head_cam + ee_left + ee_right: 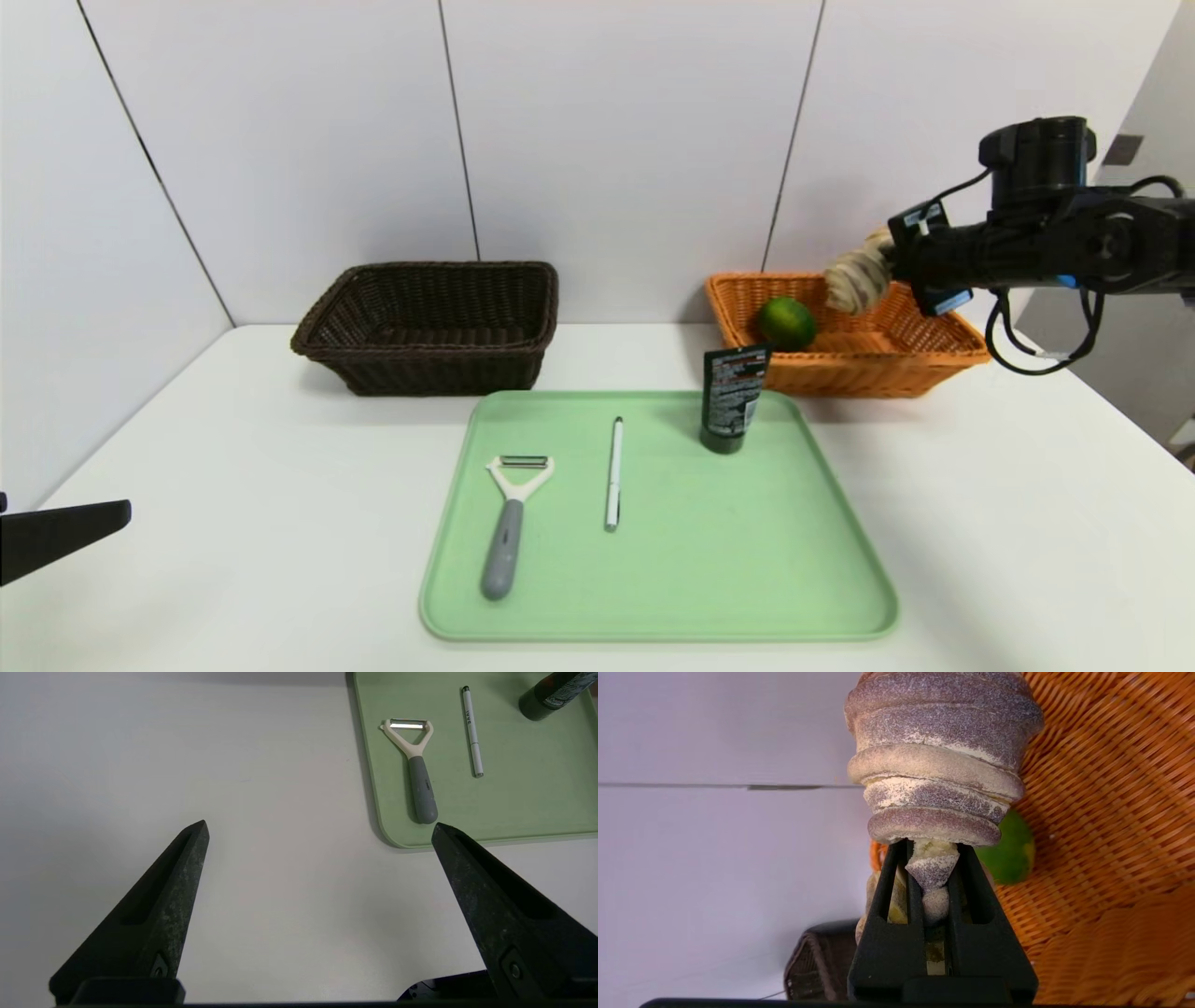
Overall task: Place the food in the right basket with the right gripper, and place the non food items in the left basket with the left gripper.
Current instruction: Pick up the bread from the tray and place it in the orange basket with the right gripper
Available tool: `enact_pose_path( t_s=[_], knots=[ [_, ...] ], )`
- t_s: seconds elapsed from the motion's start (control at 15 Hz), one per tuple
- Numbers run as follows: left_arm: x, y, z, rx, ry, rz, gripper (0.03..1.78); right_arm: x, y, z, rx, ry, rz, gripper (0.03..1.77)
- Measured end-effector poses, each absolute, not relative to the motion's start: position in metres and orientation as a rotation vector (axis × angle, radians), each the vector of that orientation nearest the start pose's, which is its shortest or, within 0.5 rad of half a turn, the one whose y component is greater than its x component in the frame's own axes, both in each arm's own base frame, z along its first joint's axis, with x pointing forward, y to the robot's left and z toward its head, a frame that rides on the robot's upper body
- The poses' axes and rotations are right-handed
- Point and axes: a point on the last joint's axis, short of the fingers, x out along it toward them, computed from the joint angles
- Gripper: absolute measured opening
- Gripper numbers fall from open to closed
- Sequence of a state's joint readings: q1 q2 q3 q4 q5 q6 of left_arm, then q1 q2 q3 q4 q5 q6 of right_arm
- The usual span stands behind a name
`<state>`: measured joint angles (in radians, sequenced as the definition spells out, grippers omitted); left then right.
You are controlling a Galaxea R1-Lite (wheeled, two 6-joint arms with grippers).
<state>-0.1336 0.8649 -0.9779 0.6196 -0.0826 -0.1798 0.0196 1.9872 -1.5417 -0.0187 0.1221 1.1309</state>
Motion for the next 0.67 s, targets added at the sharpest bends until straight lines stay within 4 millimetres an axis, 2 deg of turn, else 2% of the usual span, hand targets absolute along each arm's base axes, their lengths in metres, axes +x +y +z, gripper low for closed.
enact_pose_path(
  t_s=[0.2,0.53,0.67],
  knots=[
    [0.059,-0.010,0.273,-0.162,0.525,-0.165,1.69,0.416,0.008,0.211,1.138,0.453,-0.125,0.17],
    [0.059,-0.010,0.273,-0.161,0.525,-0.164,1.69,0.423,0.001,0.196,1.145,0.476,-0.158,0.17],
    [0.059,-0.010,0.273,-0.162,0.524,-0.164,1.69,0.424,0.000,0.194,1.145,0.482,-0.164,0.48]
  ],
)
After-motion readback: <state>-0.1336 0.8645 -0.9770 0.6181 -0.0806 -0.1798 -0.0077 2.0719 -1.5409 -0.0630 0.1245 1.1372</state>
